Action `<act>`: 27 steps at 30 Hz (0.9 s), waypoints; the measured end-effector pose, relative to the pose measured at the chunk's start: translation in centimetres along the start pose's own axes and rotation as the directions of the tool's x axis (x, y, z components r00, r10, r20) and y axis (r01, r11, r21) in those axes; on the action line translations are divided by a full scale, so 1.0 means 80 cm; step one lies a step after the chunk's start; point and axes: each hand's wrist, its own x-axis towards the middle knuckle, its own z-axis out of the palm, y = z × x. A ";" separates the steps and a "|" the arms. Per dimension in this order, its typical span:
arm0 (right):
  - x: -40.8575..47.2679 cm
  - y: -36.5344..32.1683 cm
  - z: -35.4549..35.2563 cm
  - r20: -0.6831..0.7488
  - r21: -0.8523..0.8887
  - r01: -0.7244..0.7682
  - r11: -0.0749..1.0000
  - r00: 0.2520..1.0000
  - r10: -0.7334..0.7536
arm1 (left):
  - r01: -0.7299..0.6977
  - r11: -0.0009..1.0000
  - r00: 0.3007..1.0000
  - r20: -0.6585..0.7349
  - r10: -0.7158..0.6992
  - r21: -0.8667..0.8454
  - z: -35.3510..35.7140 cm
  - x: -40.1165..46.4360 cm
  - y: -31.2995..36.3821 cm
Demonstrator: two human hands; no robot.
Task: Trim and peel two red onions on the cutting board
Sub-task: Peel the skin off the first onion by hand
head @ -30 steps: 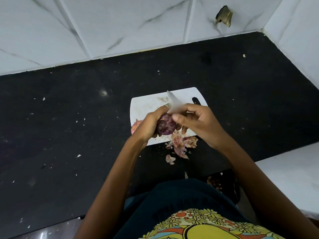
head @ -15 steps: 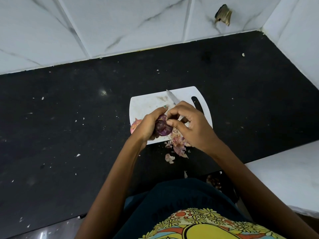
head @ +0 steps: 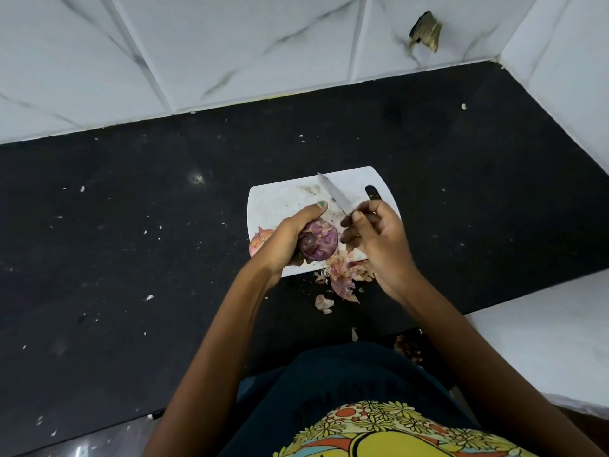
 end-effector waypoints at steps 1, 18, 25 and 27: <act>0.000 -0.001 -0.004 -0.032 -0.040 0.018 0.999 0.999 -0.020 | -0.010 1.000 1.000 0.000 0.010 -0.012 0.000 -0.001 -0.001; -0.004 -0.011 -0.028 0.224 -0.514 0.201 0.834 0.970 -0.095 | -0.156 0.980 0.972 -0.157 0.175 0.127 0.003 0.013 -0.016; -0.012 -0.020 -0.023 0.321 -0.297 -0.134 0.946 0.919 0.230 | -0.131 0.936 0.949 -0.230 0.214 0.328 0.007 0.016 -0.023; -0.015 -0.017 -0.014 0.357 -0.263 -0.183 0.947 0.894 0.272 | -0.155 0.907 0.934 -0.241 0.263 0.391 0.011 0.017 -0.026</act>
